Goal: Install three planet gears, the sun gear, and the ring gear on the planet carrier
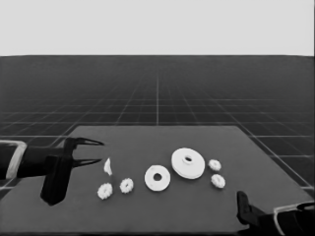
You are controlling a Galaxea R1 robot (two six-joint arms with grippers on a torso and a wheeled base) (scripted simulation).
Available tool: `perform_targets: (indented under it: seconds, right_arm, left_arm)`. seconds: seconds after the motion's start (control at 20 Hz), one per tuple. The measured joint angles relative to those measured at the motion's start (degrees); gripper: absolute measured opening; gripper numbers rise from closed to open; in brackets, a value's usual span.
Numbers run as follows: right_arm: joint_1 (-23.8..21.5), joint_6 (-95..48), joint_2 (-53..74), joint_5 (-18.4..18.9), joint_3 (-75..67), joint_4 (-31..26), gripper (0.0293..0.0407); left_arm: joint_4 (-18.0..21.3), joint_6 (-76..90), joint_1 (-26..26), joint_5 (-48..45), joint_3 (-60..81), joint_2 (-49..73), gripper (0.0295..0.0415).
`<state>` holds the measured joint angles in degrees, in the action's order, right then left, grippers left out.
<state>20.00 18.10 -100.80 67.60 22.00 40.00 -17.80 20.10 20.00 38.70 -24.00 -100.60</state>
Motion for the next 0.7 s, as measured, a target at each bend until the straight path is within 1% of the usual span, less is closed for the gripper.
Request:
perform_targets:
  seconds: [0.05, 0.1, 0.15, 0.2, 0.25, 0.3, 0.35, 0.4, 0.45, 0.5, 0.55, 0.6, 0.7]
  right_arm:
    - [3.1, -0.2, -0.8, -1.3, -3.0, -4.3, 0.0293]
    - [1.9, -0.1, -0.5, -0.8, -1.7, -2.6, 0.0308]
    - [1.3, -0.1, -0.3, -0.4, -0.9, -1.5, 0.0337]
    - [0.9, 0.0, -0.1, -0.3, -0.4, -0.9, 0.0368]
    - [0.6, 0.0, -0.1, -0.1, -0.2, -0.5, 0.038]
    - [0.5, 0.0, 0.0, -0.1, 0.0, -0.3, 0.0383]
    - [0.4, 0.0, 0.0, 0.0, 0.0, -0.2, 0.0384]
    - [0.4, 0.0, 0.0, 0.0, 0.1, -0.1, 0.0384]
    - [0.4, 0.0, 0.0, 0.0, 0.1, -0.1, 0.0385]
    - [0.3, 0.0, 0.0, 0.0, 0.1, -0.1, 0.0385]
    - [0.3, 0.0, 0.0, 0.0, 0.1, 0.0, 0.0385]
    - [0.3, 0.0, 0.0, 0.0, 0.2, 0.0, 0.0385]
    - [0.3, 0.0, 0.0, 0.0, 0.2, 0.0, 0.0385]
  left_arm:
    - [4.2, -0.1, -4.0, 2.8, 4.1, 0.2, 0.0295]
    - [2.5, -0.1, -2.6, 1.7, 2.5, 0.1, 0.0297]
    - [1.5, -0.1, -1.6, 1.0, 1.4, 0.1, 0.0314]
    - [0.9, 0.0, -1.1, 0.6, 0.9, 0.1, 0.0347]
    - [-26.9, -27.9, -12.8, 23.4, 1.9, -6.5, 0.0379]
    - [-28.3, -56.5, -18.6, 48.5, -2.3, -17.9, 0.0399]
    - [-16.0, -77.1, -19.7, 55.9, -11.0, -25.2, 0.0402]
    - [-6.8, -86.6, -20.2, 54.0, -19.0, -28.1, 0.0395]
    - [-1.4, -90.5, -20.6, 51.6, -24.7, -29.4, 0.039]
    - [1.8, -92.1, -20.9, 50.0, -28.4, -30.1, 0.0387]
    - [3.7, -92.8, -21.1, 49.1, -30.9, -30.6, 0.0385]
    - [4.9, -93.1, -21.2, 48.5, -32.4, -30.9, 0.0385]
    - [6.0, -93.2, -21.3, 48.0, -34.0, -31.2, 0.0385]
